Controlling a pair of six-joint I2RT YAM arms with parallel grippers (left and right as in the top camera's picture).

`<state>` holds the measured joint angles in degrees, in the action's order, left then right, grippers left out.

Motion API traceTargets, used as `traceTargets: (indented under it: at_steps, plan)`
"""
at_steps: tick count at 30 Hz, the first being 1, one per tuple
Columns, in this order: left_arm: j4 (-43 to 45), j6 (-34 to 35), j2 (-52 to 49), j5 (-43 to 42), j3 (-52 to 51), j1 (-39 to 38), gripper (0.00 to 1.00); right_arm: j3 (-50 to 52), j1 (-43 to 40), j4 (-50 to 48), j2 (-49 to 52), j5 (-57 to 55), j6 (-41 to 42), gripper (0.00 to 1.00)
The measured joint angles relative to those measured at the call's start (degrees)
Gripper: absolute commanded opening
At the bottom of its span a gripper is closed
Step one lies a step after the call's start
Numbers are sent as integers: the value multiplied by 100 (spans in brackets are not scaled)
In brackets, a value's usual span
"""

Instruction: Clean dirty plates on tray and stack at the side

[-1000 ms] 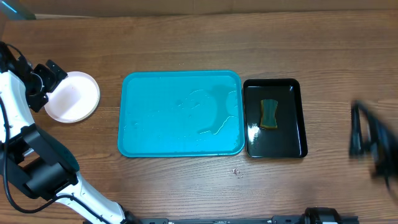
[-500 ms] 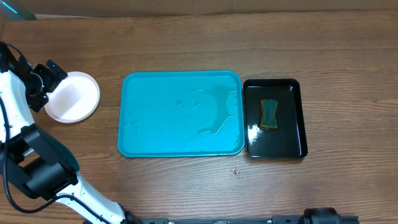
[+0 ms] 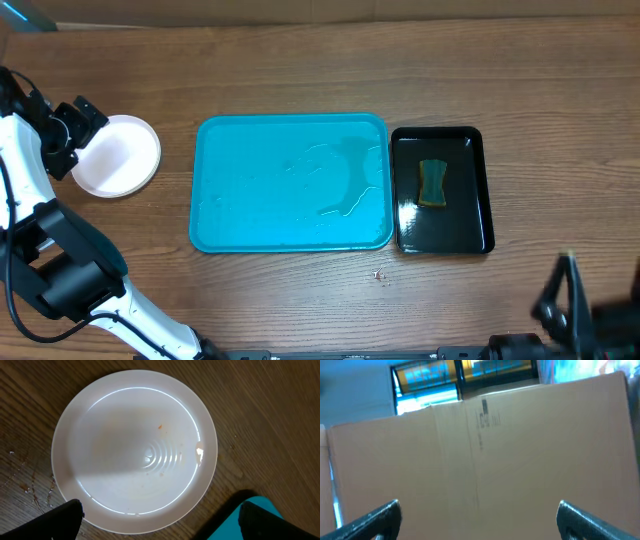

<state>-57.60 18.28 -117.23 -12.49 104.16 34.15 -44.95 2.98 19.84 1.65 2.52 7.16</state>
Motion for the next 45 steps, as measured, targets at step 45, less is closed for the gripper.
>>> traceTargets:
  at_steps: [45]
  plan:
    - [2, -2, 2, 2, 0, 0, 100, 4389, 2, -1832, -79, 177, 306, 100]
